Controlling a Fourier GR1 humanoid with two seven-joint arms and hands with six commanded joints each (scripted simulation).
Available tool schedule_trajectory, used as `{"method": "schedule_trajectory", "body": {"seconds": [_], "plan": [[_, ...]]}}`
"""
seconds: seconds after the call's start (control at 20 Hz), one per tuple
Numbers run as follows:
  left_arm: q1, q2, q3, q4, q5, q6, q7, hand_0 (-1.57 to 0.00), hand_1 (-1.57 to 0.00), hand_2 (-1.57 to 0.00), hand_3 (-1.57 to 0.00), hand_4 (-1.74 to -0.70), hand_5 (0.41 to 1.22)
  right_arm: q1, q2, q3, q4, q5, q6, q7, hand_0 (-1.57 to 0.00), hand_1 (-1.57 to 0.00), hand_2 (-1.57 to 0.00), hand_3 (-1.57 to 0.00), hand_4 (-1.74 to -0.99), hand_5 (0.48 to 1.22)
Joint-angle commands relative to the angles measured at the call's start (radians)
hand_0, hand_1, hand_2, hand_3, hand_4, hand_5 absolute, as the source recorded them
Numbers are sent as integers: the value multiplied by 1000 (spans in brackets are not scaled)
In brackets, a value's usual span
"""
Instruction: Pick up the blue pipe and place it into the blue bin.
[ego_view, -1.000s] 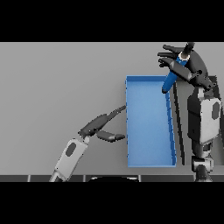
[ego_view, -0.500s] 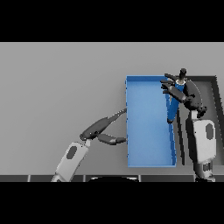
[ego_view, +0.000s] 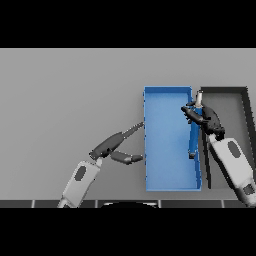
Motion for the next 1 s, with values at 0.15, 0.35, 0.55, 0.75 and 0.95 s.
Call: {"method": "schedule_trajectory", "body": {"seconds": [0.15,0.35,0.55,0.75,0.95], "plan": [[12,0,1,-2,3,2,3,1,1,1,1,-881,429,-85,-133,218,-3,-83,56,-6,-306,-279,-280,-164,-1175,1084],[9,-7,-6,-10,1,5,14,1,1,1,1,-886,426,-128,-169,292,15,-91,84,0,-125,-114,-114,-67,-1078,898],[7,-3,-5,-7,-1,3,10,1,1,1,1,-885,428,-147,-187,356,23,-93,88,-1,-51,-46,-46,-27,-1051,787],[22,0,-12,-15,-7,6,0,1,1,1,1,-888,429,-172,-198,388,35,-91,83,0,-20,-18,-18,-10,-1033,696],[25,-7,-17,-12,-12,10,5,1,1,1,1,-886,431,-190,-202,395,44,-87,106,-3,-8,-7,-7,-4,-1022,665]]}}
